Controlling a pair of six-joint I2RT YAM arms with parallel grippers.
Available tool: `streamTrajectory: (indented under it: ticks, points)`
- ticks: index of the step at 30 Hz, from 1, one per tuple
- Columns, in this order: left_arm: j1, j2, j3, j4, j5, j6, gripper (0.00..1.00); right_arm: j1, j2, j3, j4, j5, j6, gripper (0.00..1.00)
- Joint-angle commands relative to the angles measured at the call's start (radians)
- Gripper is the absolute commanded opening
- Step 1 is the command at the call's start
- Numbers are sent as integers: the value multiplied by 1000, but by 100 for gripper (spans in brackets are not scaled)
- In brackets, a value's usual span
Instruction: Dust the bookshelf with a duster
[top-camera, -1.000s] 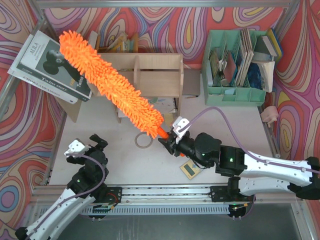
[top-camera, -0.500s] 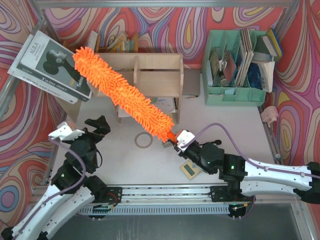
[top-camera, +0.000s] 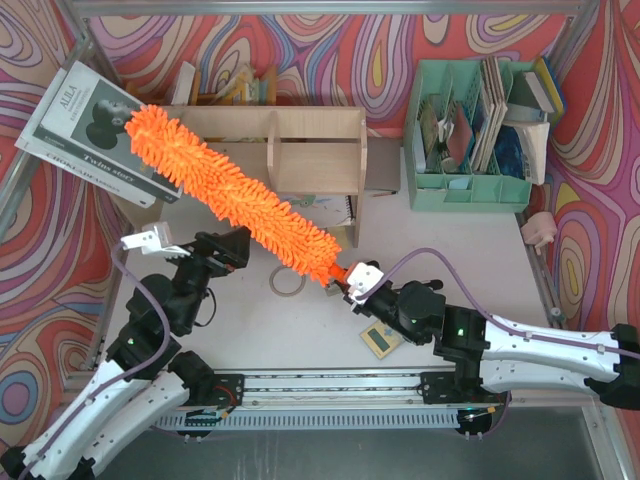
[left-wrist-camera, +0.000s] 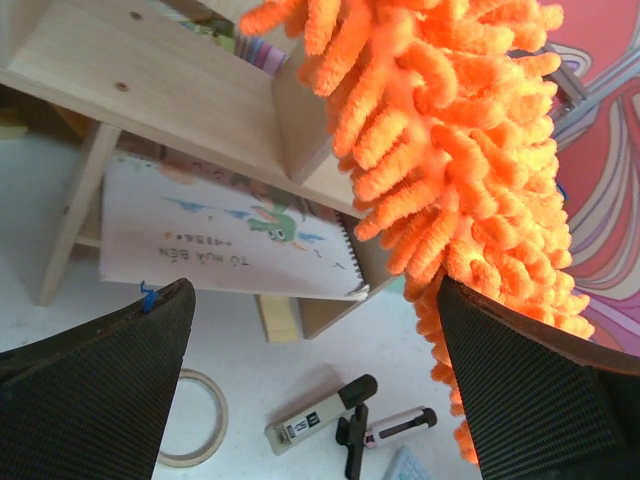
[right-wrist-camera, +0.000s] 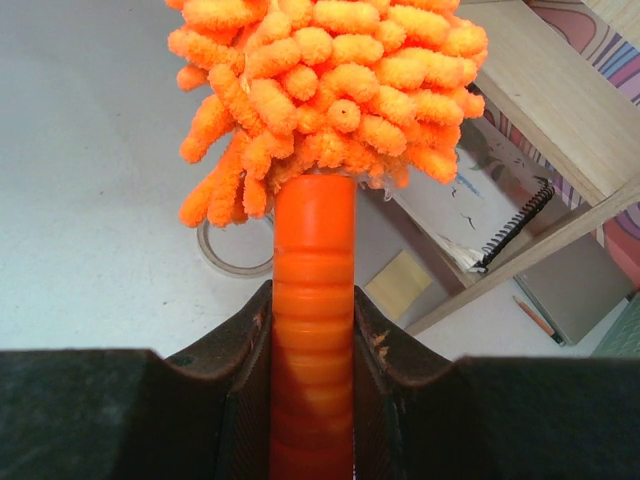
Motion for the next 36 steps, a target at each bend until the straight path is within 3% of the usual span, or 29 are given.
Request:
streamTrajectory:
  ticks: [1,8,15,22,27,36]
  points:
    - [3,44,24,134,92,-24,98,-6,-27,32,70,-68,-4,0]
    - [3,111,49,214,185,-64,93,-6,-42,13,54,-102,20,0]
    - [2,73,28,265,186,-98,92,-6,-47,13,53,-133,37,0]
    - [2,23,26,278,214,-85,89,-9,-40,8,61,-67,35,0]
    - [3,-18,12,254,165,-78,87,-12,-61,2,52,-80,43,0]
    - [3,16,-29,295,27,-115,84,-13,-12,53,-26,-246,71,0]
